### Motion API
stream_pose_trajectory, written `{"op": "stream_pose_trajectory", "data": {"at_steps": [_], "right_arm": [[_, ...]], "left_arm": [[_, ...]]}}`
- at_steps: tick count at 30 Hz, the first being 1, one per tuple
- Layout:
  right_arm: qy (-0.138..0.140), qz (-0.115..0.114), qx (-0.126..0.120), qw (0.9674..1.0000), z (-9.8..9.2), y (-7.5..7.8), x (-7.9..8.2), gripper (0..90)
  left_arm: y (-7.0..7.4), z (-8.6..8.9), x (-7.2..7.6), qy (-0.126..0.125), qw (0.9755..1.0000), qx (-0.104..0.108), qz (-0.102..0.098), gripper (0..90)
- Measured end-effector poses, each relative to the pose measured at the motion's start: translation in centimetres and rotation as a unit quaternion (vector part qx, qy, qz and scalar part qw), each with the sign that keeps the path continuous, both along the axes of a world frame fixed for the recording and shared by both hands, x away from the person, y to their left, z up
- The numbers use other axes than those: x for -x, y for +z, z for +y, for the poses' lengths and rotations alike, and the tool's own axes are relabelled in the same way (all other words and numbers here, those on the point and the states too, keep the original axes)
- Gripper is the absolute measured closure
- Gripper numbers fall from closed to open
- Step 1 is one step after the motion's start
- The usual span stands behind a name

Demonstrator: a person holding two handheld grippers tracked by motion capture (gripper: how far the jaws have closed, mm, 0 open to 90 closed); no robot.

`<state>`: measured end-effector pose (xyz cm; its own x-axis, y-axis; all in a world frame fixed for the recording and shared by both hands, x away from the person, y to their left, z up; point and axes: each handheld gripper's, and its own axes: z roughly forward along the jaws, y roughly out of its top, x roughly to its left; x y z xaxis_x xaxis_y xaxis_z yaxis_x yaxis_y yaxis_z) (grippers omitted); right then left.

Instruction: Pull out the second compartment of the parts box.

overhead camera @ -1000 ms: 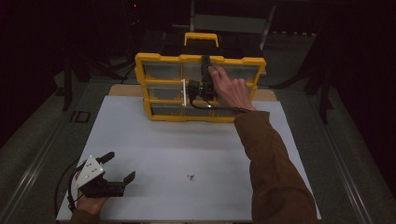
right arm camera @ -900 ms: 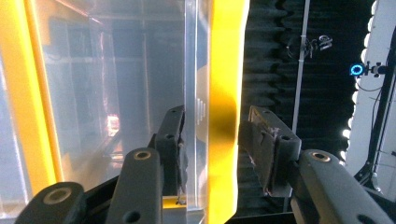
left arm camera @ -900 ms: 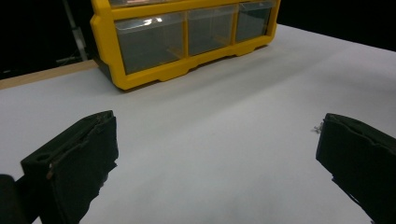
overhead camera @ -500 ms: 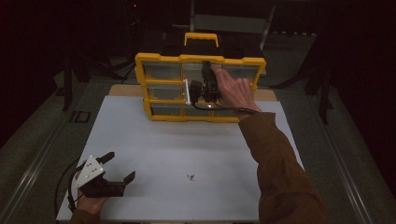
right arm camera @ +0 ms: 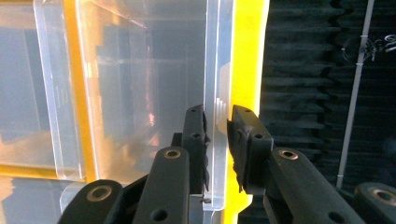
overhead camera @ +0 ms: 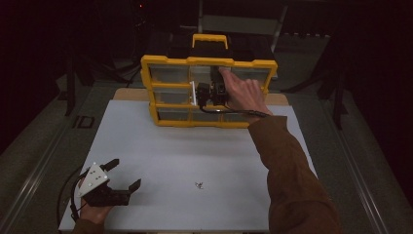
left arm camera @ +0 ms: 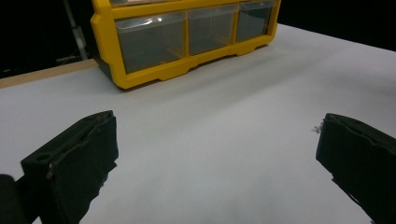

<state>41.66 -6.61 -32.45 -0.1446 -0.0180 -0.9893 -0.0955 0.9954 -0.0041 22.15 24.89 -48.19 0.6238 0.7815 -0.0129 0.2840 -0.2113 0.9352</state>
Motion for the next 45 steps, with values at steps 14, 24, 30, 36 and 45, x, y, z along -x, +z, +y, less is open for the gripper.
{"op": "stream_pose_trajectory", "data": {"at_steps": [14,24,30,36,45], "right_arm": [[-0.005,0.011,0.010,0.9999,0.3,0.1,0.5,77.4],[0.003,0.008,0.008,0.9999,0.1,0.0,1.8,77.4],[0.004,0.016,0.012,0.9998,0.1,0.2,2.6,77.4],[0.007,0.018,0.015,0.9997,0.0,0.3,3.3,77.4],[0.011,0.018,0.021,0.9996,0.0,0.5,4.7,77.3]], "left_arm": [[0.1,0.0,0.1,0.001,1.0000,0.001,-0.003,0.0],[0.1,0.0,0.1,0.001,1.0000,0.000,-0.003,0.0],[0.1,0.0,0.1,0.001,1.0000,0.000,-0.004,0.0],[0.1,0.0,0.1,0.002,1.0000,0.001,-0.004,0.0],[0.1,0.0,0.1,0.002,1.0000,0.000,-0.004,0.0]]}}
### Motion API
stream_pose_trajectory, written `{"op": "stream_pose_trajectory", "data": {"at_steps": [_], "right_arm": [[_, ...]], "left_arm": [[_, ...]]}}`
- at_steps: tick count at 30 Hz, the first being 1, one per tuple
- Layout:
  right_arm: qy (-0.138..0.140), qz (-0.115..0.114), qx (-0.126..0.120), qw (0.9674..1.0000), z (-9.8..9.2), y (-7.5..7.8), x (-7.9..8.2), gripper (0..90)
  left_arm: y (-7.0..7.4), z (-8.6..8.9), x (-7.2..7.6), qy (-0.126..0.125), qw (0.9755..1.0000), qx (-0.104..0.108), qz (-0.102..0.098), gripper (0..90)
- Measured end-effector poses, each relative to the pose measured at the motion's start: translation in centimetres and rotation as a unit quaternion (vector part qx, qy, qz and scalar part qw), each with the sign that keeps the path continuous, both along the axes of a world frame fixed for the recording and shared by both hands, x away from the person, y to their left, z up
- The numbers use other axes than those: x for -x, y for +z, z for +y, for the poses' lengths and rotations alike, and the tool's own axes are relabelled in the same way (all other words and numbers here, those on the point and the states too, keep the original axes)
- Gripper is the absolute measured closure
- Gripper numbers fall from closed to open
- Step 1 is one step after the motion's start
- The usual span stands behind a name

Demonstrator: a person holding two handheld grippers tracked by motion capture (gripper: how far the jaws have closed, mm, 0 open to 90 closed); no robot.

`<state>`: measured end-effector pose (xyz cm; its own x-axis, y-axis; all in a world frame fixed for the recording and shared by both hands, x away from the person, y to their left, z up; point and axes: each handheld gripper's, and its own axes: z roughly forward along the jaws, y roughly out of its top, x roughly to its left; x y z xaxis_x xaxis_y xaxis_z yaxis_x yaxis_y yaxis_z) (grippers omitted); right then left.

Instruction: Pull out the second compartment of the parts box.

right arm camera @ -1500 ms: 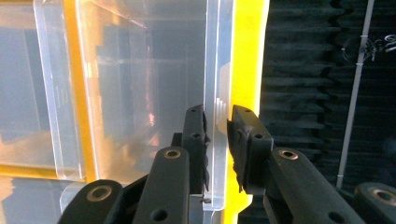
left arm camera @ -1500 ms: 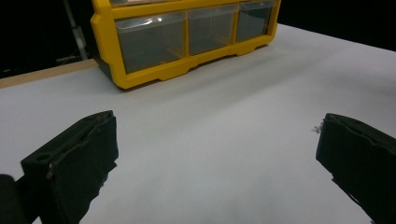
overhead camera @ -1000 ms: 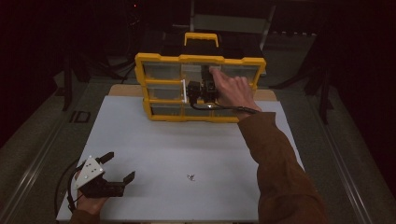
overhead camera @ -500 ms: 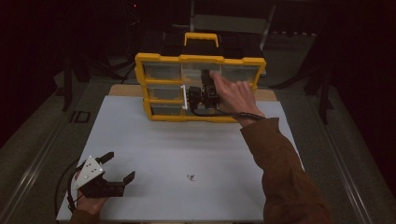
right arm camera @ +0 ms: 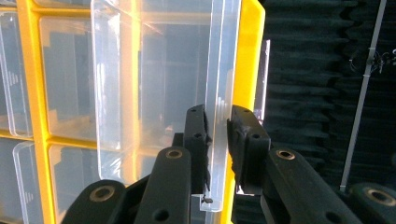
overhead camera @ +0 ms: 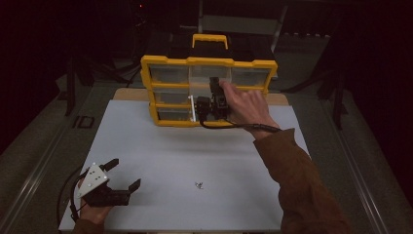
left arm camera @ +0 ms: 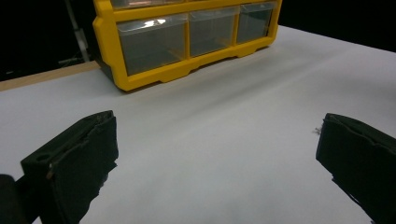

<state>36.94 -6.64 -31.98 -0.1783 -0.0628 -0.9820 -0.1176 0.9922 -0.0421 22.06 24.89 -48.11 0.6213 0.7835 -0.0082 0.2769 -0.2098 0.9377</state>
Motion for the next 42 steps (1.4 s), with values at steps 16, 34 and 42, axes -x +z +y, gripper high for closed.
{"op": "stream_pose_trajectory", "data": {"at_steps": [16,34,42], "right_arm": [[0.006,0.004,0.005,1.0000,0.0,0.2,2.2,77.1],[0.011,0.007,0.010,0.9999,-0.3,0.0,2.9,75.6],[0.027,0.002,-0.014,0.9995,-0.3,-0.4,3.6,48.1]], "left_arm": [[0.0,0.0,0.0,0.001,1.0000,0.002,0.000,0.0],[-0.1,0.0,0.0,0.002,1.0000,0.003,0.002,0.0],[-0.1,0.0,0.0,0.001,1.0000,0.002,0.003,0.0]]}}
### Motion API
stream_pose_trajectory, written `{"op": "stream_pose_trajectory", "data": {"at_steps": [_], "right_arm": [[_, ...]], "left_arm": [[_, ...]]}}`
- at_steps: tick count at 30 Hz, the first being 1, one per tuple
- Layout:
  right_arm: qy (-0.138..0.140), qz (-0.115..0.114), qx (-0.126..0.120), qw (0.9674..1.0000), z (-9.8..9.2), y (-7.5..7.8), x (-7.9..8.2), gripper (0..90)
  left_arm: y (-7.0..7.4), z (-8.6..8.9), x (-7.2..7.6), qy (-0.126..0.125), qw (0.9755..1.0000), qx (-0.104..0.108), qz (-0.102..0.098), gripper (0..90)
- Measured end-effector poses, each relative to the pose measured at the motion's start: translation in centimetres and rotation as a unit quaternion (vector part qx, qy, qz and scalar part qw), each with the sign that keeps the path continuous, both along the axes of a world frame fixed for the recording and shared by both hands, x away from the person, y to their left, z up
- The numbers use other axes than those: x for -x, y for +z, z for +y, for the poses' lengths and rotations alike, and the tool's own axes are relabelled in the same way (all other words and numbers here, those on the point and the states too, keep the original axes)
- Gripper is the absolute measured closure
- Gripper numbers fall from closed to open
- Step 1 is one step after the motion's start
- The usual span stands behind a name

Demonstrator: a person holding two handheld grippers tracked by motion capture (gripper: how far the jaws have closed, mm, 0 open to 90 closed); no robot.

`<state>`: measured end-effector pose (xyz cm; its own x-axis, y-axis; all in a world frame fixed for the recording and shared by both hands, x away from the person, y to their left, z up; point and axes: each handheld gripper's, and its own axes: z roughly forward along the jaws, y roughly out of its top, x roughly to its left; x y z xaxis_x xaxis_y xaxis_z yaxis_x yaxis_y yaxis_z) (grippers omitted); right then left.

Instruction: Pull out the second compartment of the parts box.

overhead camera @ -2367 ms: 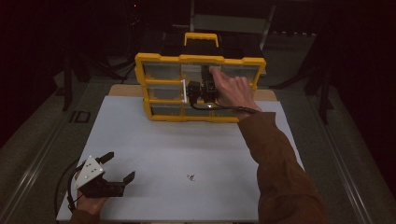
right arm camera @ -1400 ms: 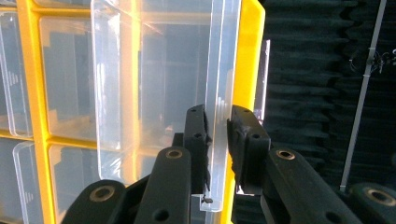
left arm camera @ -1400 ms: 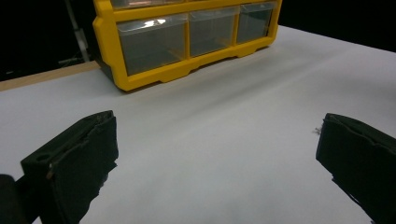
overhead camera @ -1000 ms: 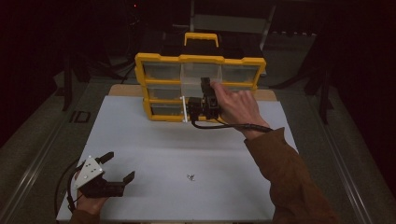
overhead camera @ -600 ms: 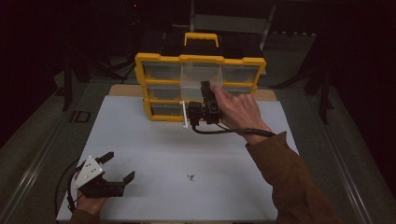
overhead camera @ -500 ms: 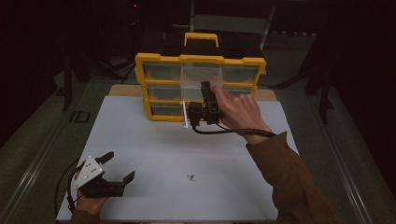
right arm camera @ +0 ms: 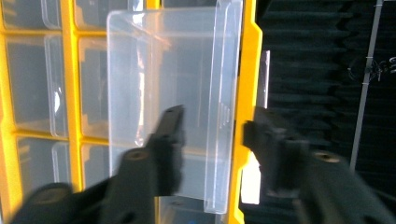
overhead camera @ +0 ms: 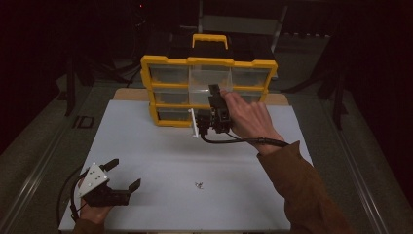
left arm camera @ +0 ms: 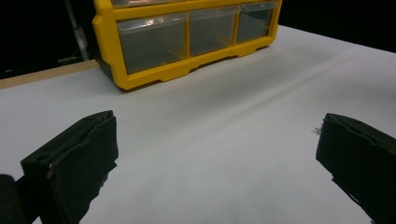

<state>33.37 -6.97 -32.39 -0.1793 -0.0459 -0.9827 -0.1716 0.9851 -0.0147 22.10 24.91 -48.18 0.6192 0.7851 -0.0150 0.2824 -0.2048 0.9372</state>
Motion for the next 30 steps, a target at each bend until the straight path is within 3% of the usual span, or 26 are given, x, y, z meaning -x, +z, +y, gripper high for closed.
{"op": "stream_pose_trajectory", "data": {"at_steps": [4,8,20,22,27,30], "right_arm": [[0.005,-0.012,-0.020,0.9997,0.1,-0.4,0.2,30.9],[0.003,-0.007,-0.052,0.9986,0.2,-0.9,0.5,19.1],[0.005,0.031,-0.089,0.9956,0.0,-3.4,1.6,14.2],[0.006,0.049,-0.107,0.9931,-0.3,-4.3,1.9,14.2],[0.005,0.081,-0.126,0.9887,-0.6,-6.0,2.0,14.1],[0.006,0.108,-0.145,0.9835,-0.8,-7.1,2.1,14.1]], "left_arm": [[0.0,0.0,0.0,0.000,1.0000,0.003,-0.001,0.0],[0.0,0.0,0.0,-0.001,1.0000,0.004,-0.001,0.0],[0.1,0.1,0.0,-0.001,1.0000,-0.001,-0.002,0.0],[0.0,0.0,0.0,0.000,1.0000,0.000,-0.001,0.0],[0.1,0.0,0.0,-0.002,1.0000,-0.001,-0.002,0.0],[0.1,0.0,0.0,-0.003,1.0000,-0.002,-0.002,0.0]]}}
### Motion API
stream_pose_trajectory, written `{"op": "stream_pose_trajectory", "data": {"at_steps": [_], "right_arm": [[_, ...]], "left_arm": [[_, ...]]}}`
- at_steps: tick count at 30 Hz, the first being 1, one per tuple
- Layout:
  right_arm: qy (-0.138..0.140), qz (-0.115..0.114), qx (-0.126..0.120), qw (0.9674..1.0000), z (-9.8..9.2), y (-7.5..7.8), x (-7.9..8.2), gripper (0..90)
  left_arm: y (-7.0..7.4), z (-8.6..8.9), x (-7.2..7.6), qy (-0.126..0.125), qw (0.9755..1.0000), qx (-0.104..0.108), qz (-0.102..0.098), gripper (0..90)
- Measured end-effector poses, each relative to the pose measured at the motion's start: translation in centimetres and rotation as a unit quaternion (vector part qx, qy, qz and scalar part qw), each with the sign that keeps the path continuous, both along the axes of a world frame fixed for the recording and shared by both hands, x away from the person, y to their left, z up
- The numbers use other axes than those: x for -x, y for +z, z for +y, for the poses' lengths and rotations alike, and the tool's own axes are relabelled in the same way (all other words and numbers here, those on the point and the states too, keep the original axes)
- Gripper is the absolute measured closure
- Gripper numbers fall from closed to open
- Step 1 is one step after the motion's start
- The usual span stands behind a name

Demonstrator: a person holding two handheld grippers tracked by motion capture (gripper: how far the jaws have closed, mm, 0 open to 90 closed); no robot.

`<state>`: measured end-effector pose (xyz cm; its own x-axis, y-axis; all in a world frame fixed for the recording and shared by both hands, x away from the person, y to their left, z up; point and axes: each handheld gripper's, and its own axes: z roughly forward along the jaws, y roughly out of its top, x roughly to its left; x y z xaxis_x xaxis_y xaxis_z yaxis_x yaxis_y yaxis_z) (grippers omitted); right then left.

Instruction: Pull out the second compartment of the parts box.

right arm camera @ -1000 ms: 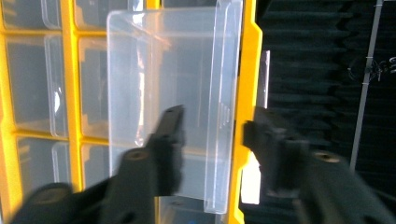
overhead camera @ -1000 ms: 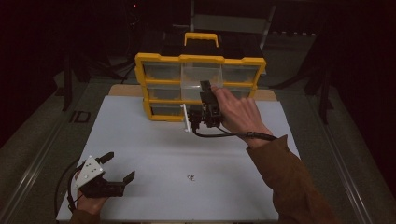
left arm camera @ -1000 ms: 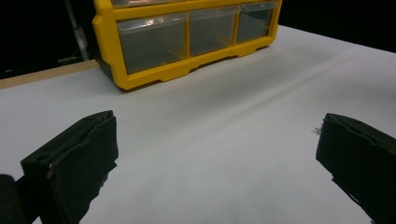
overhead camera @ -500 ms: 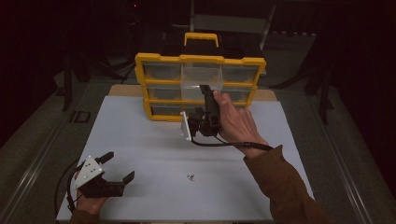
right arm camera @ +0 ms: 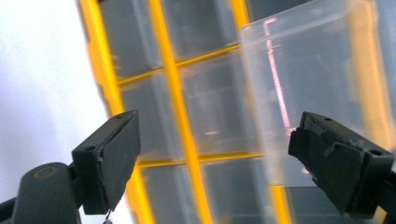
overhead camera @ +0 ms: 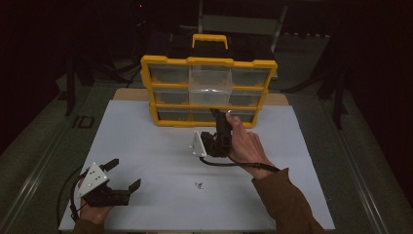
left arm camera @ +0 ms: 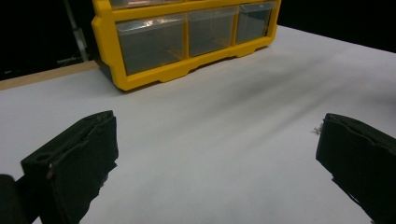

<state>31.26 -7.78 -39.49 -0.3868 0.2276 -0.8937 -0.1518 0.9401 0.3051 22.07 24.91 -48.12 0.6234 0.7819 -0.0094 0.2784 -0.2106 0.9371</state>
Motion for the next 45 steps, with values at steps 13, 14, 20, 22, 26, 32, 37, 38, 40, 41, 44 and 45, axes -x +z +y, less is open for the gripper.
{"op": "stream_pose_trajectory", "data": {"at_steps": [13,14,20,22,26,32,37,38,40,41,44,45], "right_arm": [[0.001,0.130,-0.102,0.9862,-1.3,-2.4,-0.6,14.0],[0.002,0.142,-0.111,0.9836,-1.5,-2.6,-0.7,14.0],[0.003,0.195,-0.162,0.9673,-2.2,-3.0,-1.1,13.8],[0.005,0.213,-0.179,0.9606,-2.4,-3.2,-1.2,13.8],[0.004,0.248,-0.212,0.9453,-3.0,-3.4,-1.3,13.8],[0.007,0.292,-0.251,0.9231,-3.7,-3.4,-1.5,13.7],[0.013,0.318,-0.273,0.9077,-3.9,-3.3,-1.7,13.6],[0.012,0.323,-0.276,0.9052,-4.0,-3.3,-1.7,13.7],[0.008,0.330,-0.276,0.9027,-4.1,-3.3,-1.7,13.6],[0.008,0.332,-0.275,0.9023,-4.1,-3.4,-1.7,13.6],[0.011,0.339,-0.278,0.8989,-4.2,-3.3,-1.7,13.6],[0.012,0.339,-0.278,0.8988,-4.3,-3.3,-1.6,13.7]], "left_arm": [[0.0,-0.1,0.0,-0.002,1.0000,0.002,-0.001,0.0],[0.0,-0.1,0.0,-0.002,1.0000,0.001,-0.001,0.0],[0.0,0.0,0.0,-0.001,1.0000,0.003,-0.001,0.0],[0.0,-0.1,0.0,-0.001,1.0000,0.003,-0.001,0.0],[0.0,-0.1,0.0,-0.001,1.0000,0.002,-0.001,0.0],[0.0,-0.1,0.0,-0.001,1.0000,0.002,0.000,0.0],[0.0,-0.1,0.0,-0.002,1.0000,0.003,0.000,0.0],[0.0,0.0,0.0,-0.002,1.0000,0.002,0.000,0.0],[0.0,-0.1,0.0,-0.003,1.0000,0.003,-0.001,0.0],[0.1,-0.1,0.0,-0.003,1.0000,0.003,-0.001,0.0],[0.0,-0.1,0.0,-0.004,1.0000,0.003,-0.001,0.0],[0.0,-0.1,0.0,-0.004,1.0000,0.003,0.000,0.0]]}}
